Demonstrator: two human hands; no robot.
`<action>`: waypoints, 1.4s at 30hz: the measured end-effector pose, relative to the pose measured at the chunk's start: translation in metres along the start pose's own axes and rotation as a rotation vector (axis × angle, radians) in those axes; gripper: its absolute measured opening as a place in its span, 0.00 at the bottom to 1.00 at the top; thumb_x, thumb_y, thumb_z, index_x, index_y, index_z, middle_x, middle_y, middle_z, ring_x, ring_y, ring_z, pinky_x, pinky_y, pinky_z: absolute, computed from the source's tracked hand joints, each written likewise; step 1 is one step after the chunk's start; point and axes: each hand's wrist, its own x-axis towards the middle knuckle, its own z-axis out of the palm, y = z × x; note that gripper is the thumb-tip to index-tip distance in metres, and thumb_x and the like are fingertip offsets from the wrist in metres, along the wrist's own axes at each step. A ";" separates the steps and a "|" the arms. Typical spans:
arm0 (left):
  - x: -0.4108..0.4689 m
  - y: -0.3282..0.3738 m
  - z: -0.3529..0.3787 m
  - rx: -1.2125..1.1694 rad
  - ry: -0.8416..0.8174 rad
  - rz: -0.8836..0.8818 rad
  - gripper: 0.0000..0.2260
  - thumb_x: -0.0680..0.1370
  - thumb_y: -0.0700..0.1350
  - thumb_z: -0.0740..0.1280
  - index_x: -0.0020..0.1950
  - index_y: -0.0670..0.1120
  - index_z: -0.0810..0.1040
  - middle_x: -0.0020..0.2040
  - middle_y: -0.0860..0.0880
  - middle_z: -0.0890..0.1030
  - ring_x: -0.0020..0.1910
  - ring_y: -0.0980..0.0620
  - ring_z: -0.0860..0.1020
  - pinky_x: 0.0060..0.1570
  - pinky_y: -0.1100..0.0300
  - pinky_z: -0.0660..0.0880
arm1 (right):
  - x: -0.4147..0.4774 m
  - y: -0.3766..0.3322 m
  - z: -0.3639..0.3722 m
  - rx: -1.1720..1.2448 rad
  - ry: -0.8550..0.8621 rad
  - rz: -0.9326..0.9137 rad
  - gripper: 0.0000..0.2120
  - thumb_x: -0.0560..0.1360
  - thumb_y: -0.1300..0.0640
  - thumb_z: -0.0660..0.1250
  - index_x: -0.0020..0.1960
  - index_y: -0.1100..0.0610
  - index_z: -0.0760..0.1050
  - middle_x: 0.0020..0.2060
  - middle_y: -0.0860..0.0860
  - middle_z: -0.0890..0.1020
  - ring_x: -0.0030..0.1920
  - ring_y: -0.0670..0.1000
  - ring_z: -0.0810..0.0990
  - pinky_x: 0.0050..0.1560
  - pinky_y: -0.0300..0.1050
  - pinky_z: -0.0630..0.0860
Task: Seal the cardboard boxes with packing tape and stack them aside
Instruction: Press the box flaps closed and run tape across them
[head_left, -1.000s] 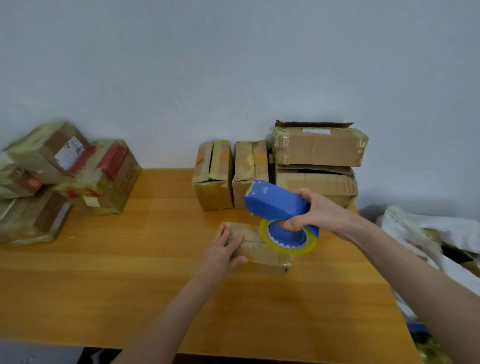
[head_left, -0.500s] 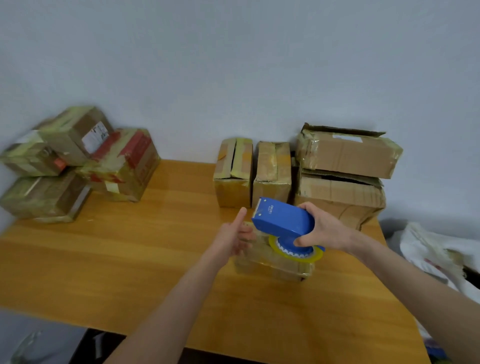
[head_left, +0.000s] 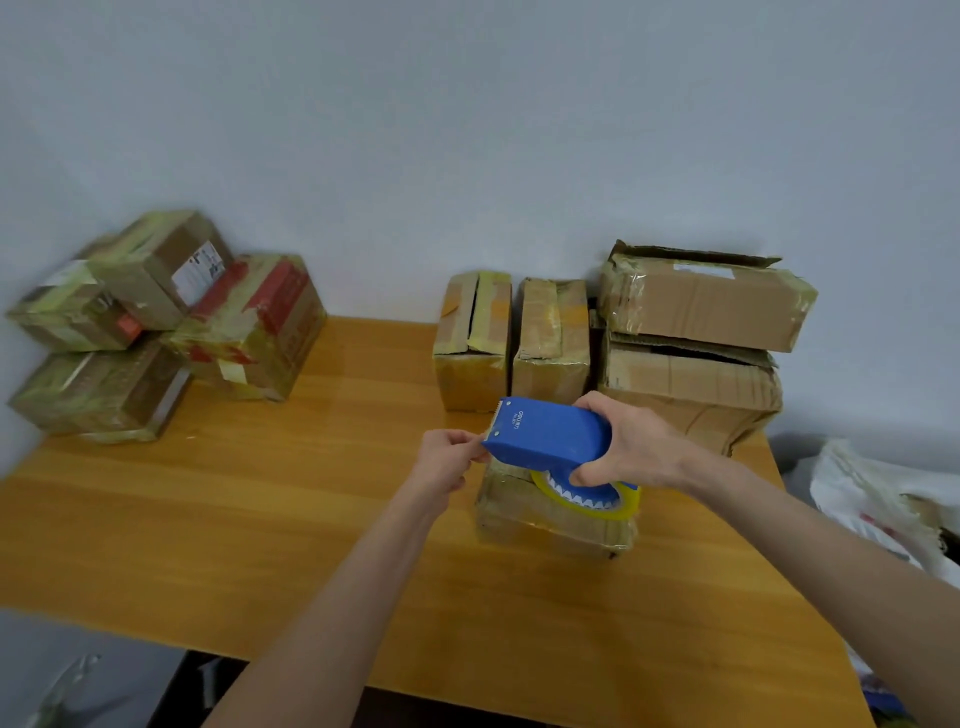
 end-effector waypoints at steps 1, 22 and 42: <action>0.001 -0.003 -0.004 -0.011 0.013 0.004 0.07 0.78 0.43 0.68 0.41 0.42 0.79 0.35 0.49 0.76 0.30 0.55 0.63 0.23 0.65 0.58 | -0.001 0.001 -0.001 -0.017 -0.001 0.001 0.29 0.63 0.47 0.77 0.58 0.44 0.67 0.51 0.47 0.77 0.50 0.49 0.78 0.49 0.50 0.81; 0.025 -0.054 -0.002 0.818 0.129 0.216 0.24 0.81 0.53 0.61 0.76 0.53 0.60 0.63 0.41 0.73 0.47 0.46 0.77 0.42 0.58 0.69 | -0.007 0.001 0.013 -0.236 0.060 0.071 0.31 0.66 0.37 0.72 0.64 0.44 0.66 0.51 0.46 0.78 0.49 0.49 0.78 0.48 0.47 0.80; -0.005 -0.070 0.010 1.148 -0.181 0.669 0.28 0.83 0.53 0.52 0.78 0.50 0.42 0.77 0.56 0.38 0.74 0.61 0.37 0.75 0.58 0.52 | -0.025 0.006 -0.012 -0.324 -0.020 0.089 0.33 0.68 0.39 0.71 0.69 0.41 0.63 0.53 0.43 0.75 0.51 0.50 0.75 0.44 0.45 0.73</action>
